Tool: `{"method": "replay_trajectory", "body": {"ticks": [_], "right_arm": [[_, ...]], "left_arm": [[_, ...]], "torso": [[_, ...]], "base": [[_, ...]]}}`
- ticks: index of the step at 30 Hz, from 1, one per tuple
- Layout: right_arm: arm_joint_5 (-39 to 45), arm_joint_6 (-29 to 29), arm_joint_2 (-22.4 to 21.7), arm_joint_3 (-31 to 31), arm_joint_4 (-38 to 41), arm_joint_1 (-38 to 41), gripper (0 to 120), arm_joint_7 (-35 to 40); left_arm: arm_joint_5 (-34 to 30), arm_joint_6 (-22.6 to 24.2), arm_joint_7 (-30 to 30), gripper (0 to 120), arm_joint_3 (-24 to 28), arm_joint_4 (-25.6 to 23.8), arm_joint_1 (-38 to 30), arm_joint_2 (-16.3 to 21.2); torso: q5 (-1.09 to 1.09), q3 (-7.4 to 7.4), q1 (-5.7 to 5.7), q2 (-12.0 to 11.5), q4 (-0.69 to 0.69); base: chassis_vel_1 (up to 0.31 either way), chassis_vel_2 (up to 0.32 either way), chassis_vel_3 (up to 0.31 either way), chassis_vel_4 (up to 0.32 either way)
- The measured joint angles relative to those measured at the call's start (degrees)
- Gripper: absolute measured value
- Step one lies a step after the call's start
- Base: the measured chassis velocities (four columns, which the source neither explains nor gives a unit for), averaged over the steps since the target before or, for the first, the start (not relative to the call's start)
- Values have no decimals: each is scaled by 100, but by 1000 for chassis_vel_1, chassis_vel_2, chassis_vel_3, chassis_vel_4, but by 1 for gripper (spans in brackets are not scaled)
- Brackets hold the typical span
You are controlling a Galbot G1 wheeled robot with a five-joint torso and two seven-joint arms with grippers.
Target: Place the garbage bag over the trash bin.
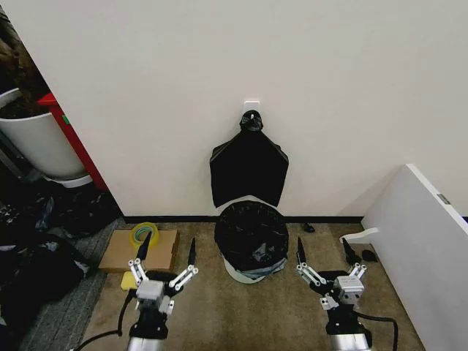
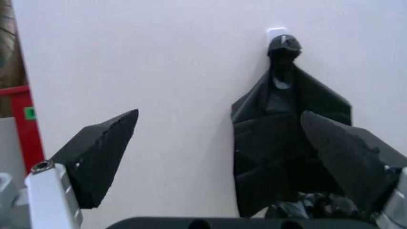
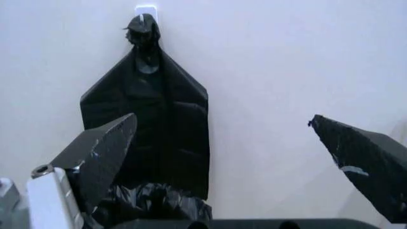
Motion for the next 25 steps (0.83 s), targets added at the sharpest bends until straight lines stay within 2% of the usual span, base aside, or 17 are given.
{"method": "replay_trajectory", "body": {"ticks": [25], "right_arm": [[-16,-154,-38,-133,29,-64,100,66]], "left_arm": [[135,198,-283,100,167,-129,251,-313]], "torso": [[0,0,1,0,0]], "base": [[0,0,0,0]]}}
